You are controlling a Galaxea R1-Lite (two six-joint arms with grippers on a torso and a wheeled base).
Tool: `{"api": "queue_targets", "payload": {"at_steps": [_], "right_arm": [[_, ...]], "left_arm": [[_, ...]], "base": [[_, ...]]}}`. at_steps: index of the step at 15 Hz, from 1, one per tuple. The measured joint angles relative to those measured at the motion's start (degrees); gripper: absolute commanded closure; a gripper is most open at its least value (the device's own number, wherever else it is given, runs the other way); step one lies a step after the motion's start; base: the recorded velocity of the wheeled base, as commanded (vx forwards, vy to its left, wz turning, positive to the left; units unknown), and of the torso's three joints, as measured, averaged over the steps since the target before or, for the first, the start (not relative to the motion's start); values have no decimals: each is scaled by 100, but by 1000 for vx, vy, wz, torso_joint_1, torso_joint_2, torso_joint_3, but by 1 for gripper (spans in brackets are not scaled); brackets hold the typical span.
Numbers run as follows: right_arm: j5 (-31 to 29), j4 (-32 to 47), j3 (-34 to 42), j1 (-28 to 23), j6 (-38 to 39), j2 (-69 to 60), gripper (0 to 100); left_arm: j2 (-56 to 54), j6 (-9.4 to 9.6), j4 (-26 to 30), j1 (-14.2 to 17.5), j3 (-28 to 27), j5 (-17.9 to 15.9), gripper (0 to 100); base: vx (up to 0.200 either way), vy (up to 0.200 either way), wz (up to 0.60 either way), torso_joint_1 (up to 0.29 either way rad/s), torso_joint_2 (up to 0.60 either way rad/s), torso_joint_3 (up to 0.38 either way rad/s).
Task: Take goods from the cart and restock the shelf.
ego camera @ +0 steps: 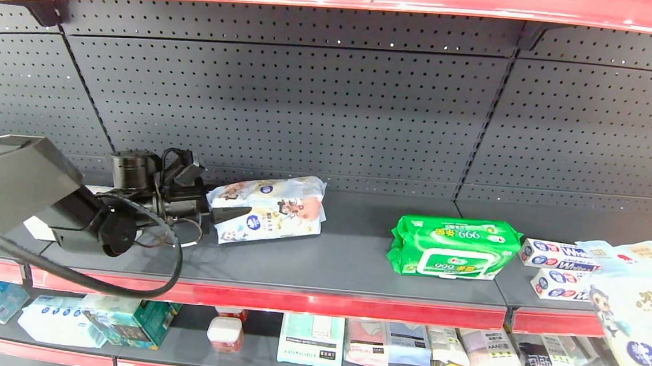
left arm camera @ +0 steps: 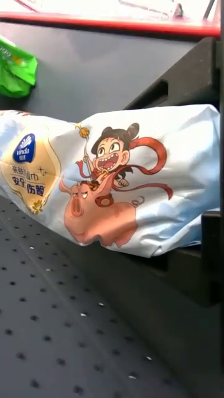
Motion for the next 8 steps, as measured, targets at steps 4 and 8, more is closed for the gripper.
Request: {"api": "queue_targets", "payload": {"at_steps": [4,8], "right_arm": [[-2,-2,0,-20,2,18,100],[-2,0,0,-30,4,46,100]], "left_arm": [[-389,0,-301,104,740,-416,100],[-511,18,-791,155,1254,-547,100]], "base": [[0,0,0,0,0,0],[0,0,0,0,0,0]]}}
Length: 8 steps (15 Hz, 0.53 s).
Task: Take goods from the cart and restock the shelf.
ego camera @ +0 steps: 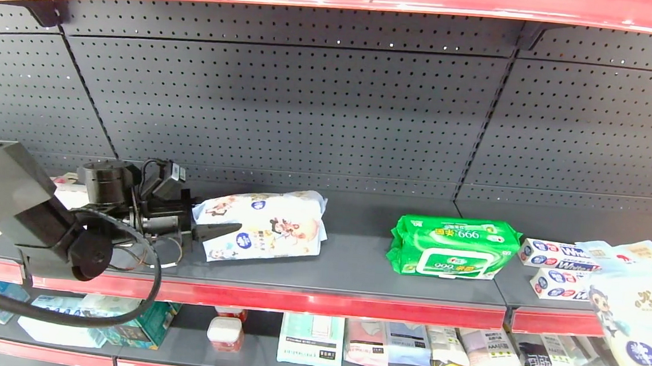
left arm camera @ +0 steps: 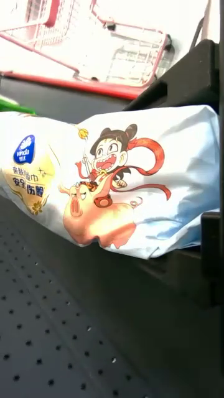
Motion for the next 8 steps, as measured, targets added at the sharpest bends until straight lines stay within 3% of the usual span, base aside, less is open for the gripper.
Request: {"api": "queue_targets", "payload": {"at_steps": [2,6,8], "right_arm": [[0,0,0,0,-1,4,100],[0,0,0,-2,0,15,100],[0,-2,0,0,-1,28,100]], "left_arm": [[-9,17,-145,37,161,-17,100],[-5,325,-189,144,276,-26,100],[4,384,-194,166,375,-85,100]], "base": [[0,0,0,0,0,0],[0,0,0,0,0,0],[0,0,0,0,0,0]]}}
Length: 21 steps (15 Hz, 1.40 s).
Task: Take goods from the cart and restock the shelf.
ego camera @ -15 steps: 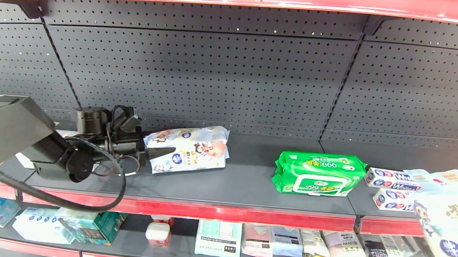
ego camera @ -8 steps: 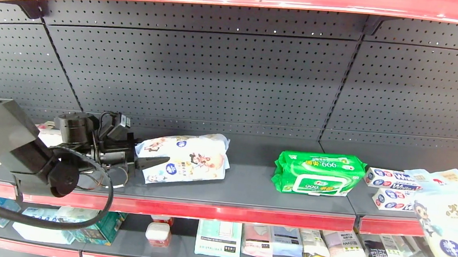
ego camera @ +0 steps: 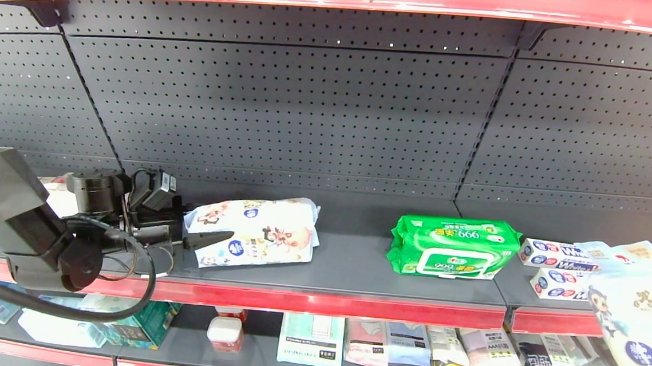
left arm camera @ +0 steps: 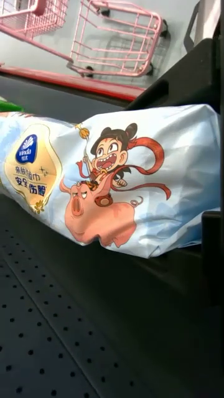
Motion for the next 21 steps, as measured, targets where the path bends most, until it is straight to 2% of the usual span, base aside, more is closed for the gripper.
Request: {"api": "queue_targets", "payload": {"at_steps": [5,11,16,21], "right_arm": [[-4,2,0,-11,1,7,100],[-9,0,0,-11,1,35,100],[-9,0,0,-51,1,52,100],[-6,0,0,-88,1,55,100]], "left_arm": [[22,166,-16,63,171,-145,100],[35,464,-126,199,430,-361,100],[46,479,-128,367,510,-575,100],[104,484,-128,395,510,-831,100]], "base": [[0,0,0,0,0,0],[0,0,0,0,0,0],[0,0,0,0,0,0],[0,0,0,0,0,0]]}}
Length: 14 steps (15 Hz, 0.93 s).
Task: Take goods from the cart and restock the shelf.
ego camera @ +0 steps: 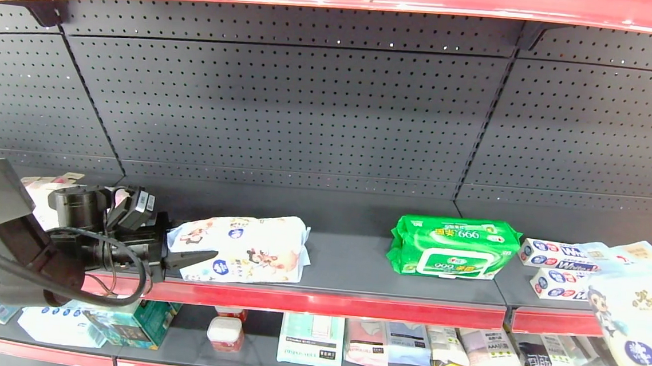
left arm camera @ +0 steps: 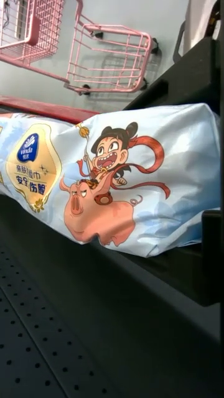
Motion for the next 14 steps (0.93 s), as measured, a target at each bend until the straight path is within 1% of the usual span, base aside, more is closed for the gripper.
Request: {"api": "queue_targets", "payload": {"at_steps": [7,12,14], "right_arm": [[-2,2,2,-48,0,-2,100],[-5,2,2,-55,-1,0,100],[-2,5,2,-66,-1,0,100]], "left_arm": [[22,-9,2,-150,-30,-230,100],[54,-9,-23,-185,-49,-272,100],[63,-38,-28,-177,-60,-285,100]], "base": [[0,0,0,0,0,0],[0,0,0,0,0,0],[0,0,0,0,0,0]]}}
